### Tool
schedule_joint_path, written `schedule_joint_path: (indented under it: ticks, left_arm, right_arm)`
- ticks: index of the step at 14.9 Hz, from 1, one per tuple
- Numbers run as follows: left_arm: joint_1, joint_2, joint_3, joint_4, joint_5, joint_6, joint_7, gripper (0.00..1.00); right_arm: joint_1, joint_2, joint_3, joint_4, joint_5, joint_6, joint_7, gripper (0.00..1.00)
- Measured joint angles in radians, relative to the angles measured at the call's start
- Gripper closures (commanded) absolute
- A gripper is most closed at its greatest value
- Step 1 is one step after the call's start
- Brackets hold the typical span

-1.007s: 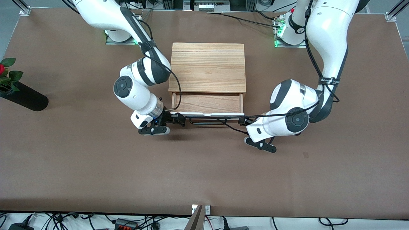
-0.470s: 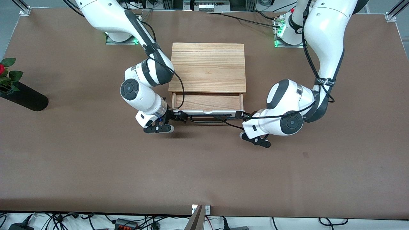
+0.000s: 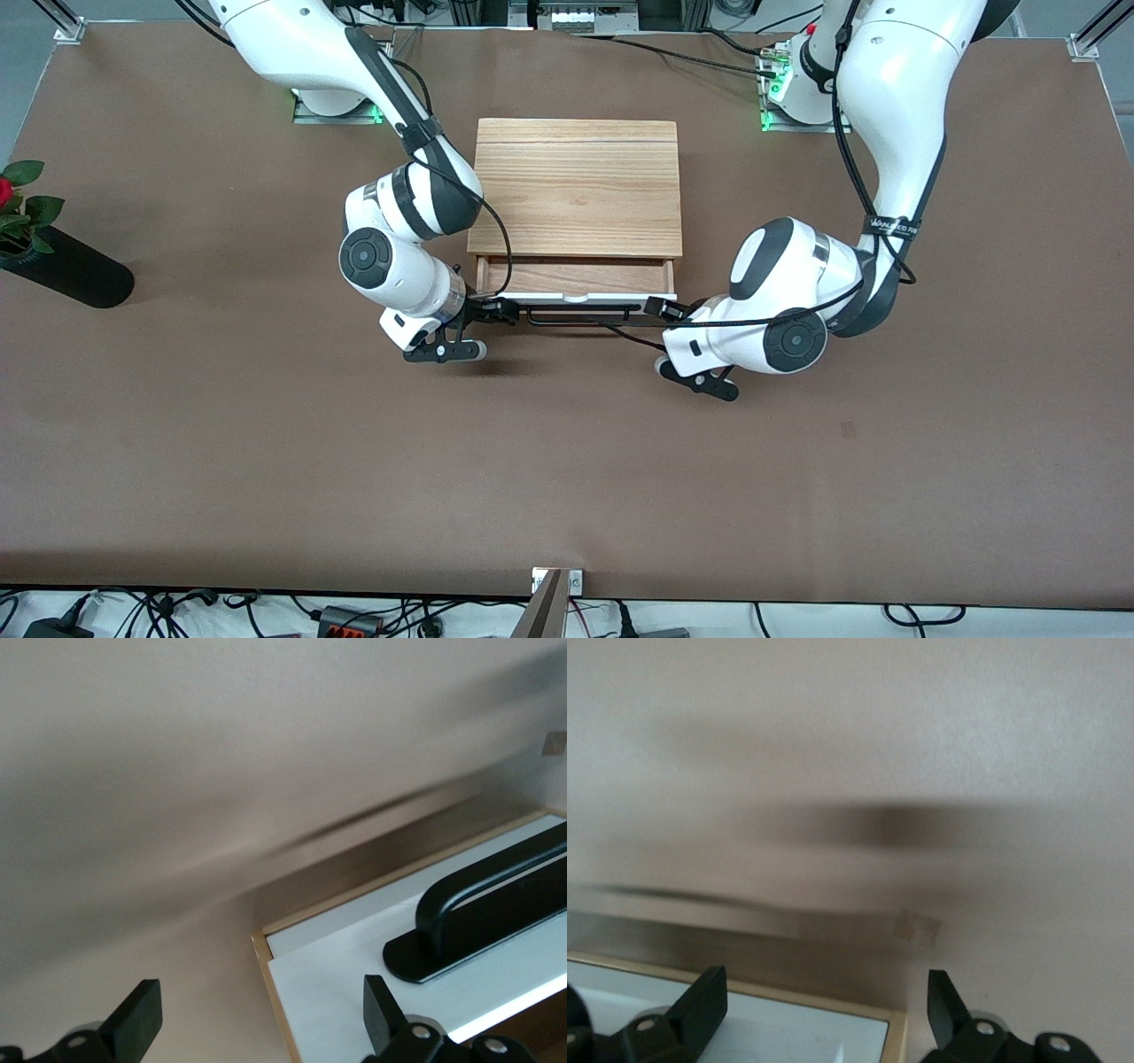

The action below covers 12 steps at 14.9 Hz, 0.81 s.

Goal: Close drawer with both arms simultaneously
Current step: 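Push the drawer front into the cabinet with both grippers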

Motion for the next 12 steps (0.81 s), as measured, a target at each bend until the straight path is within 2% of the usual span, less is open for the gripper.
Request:
schedule_joint_path:
  ticks: [5,12]
  left_arm:
    - [0.0,0.01,-0.007,-0.012,-0.081,-0.086,0.0,0.0]
    - [-0.011,0.038,-0.015,-0.019,-0.098,-0.124,-0.001,0.0]
  right_arm:
    - [0.005,0.0,0.0,-0.001,0.0,-0.052,0.0,0.0]
    - [0.013,-0.001,0.0,0.0,0.0,-0.174,0.0,0.0]
